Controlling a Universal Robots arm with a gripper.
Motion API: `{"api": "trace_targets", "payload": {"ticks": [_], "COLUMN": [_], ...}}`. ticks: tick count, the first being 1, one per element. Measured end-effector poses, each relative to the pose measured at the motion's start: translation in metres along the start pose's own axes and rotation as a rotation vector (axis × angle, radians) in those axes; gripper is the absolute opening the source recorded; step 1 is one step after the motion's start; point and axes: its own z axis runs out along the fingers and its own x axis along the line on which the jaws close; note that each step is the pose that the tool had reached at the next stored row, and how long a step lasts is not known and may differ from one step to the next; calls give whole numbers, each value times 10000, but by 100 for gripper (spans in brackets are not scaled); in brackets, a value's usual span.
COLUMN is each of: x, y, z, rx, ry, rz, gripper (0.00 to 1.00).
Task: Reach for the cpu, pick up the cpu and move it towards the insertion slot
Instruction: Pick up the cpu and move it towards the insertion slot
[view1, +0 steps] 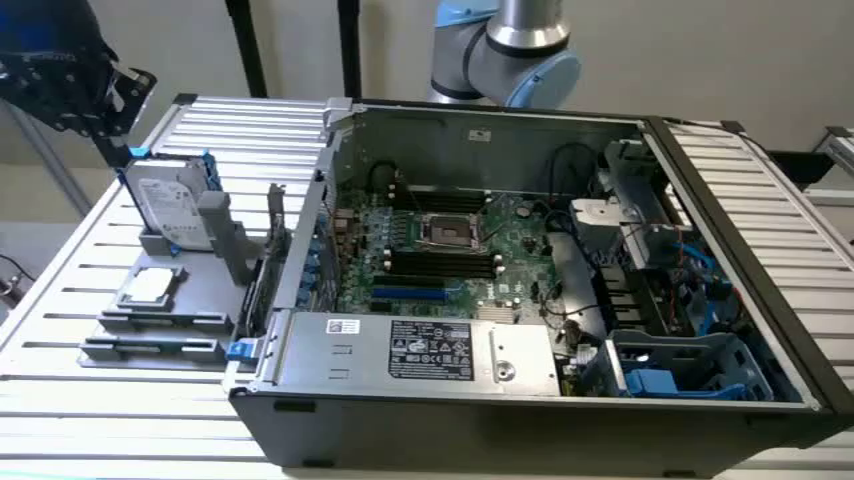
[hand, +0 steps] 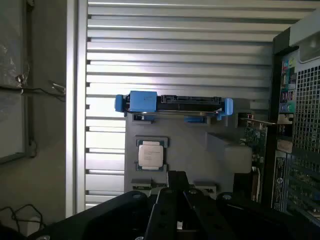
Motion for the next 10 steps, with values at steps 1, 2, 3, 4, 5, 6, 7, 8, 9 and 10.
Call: {"api": "trace_targets", "payload": {"ticks": [1,2,3,4,5,6,7,8,9,10], "x": [0,0,0,0,0,0,0,0,0,0], "y": [0,0,0,0,0,0,0,0,0,0], "z": [0,0,0,0,0,0,0,0,0,0], "rx": [0,0,0,0,0,0,0,0,0,0], "ry": [0,0,0,0,0,0,0,0,0,0], "rz": [0,0,0,0,0,0,0,0,1,0], "gripper": [11,11,11,11,11,11,11,11,11,11]}}
